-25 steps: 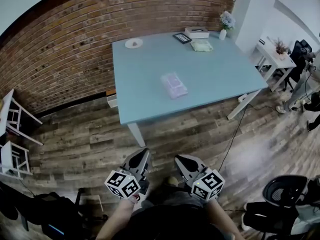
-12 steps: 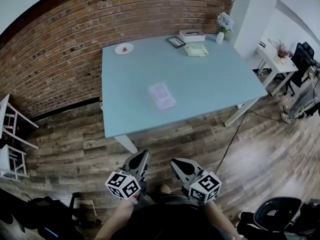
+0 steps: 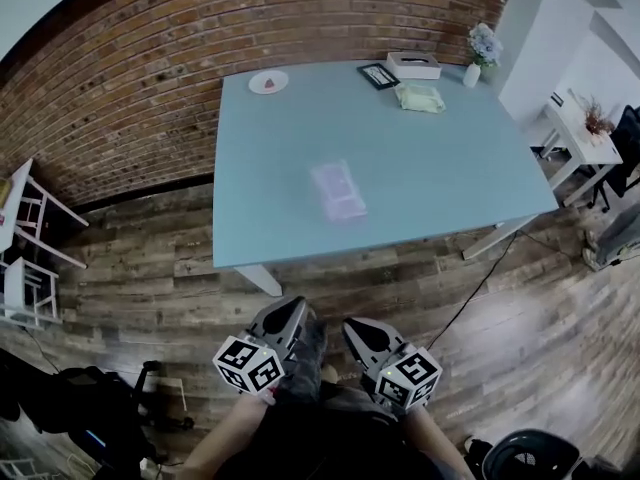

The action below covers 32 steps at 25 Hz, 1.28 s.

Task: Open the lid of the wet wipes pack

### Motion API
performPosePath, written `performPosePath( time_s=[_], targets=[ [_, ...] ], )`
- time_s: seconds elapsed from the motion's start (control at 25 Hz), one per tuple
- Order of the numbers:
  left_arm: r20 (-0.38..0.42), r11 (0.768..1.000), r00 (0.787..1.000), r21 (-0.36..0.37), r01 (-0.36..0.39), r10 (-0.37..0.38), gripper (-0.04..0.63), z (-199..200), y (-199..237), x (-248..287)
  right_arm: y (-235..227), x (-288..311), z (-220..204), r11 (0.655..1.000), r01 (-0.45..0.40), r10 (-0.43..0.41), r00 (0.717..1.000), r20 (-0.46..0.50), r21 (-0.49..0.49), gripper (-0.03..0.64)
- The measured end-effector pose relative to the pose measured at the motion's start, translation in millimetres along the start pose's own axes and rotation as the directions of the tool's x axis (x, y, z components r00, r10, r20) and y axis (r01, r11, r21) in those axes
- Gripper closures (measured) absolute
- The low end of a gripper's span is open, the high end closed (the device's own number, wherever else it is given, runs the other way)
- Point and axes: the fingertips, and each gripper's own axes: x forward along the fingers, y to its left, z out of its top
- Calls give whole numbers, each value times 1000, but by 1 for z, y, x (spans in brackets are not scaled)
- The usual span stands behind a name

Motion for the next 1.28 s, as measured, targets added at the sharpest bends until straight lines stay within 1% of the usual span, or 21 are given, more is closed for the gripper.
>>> performPosePath(
  time_s=[0.16,0.32,0.48,0.64,0.72,1.04,1.16,1.28],
  targets=[
    [-8,999,1000,-24,-29,29,584,-2,19,13,-19,12,3,1000,23,-23,1000,-9,17,597],
    [-3,999,999,-37,-37,37,584,3,34,42,-49,20,15,997,75,-74,997,-25,14,597],
    [-11,999,999,-44,-30,30,584,13,46,73,-83,32,25,991,128,-126,991,-53,37,597],
    [-35,998,999,-47,-34,32,584,21,68,101,-99,59,39,992,115,-112,992,-60,46,597],
    [-41,998,998,-53,-41,39,584,27,79,115,-106,73,44,994,108,-106,991,-82,26,597],
    [-99,996,994,-68,-53,46,584,43,119,161,-141,121,60,993,110,-105,984,-145,29,597],
    [-134,997,990,-65,-46,37,584,43,131,177,-156,135,66,991,124,-116,981,-157,42,597],
    [-178,998,984,-55,-24,14,584,42,141,188,-168,147,71,988,144,-133,977,-168,56,597]
  ],
)
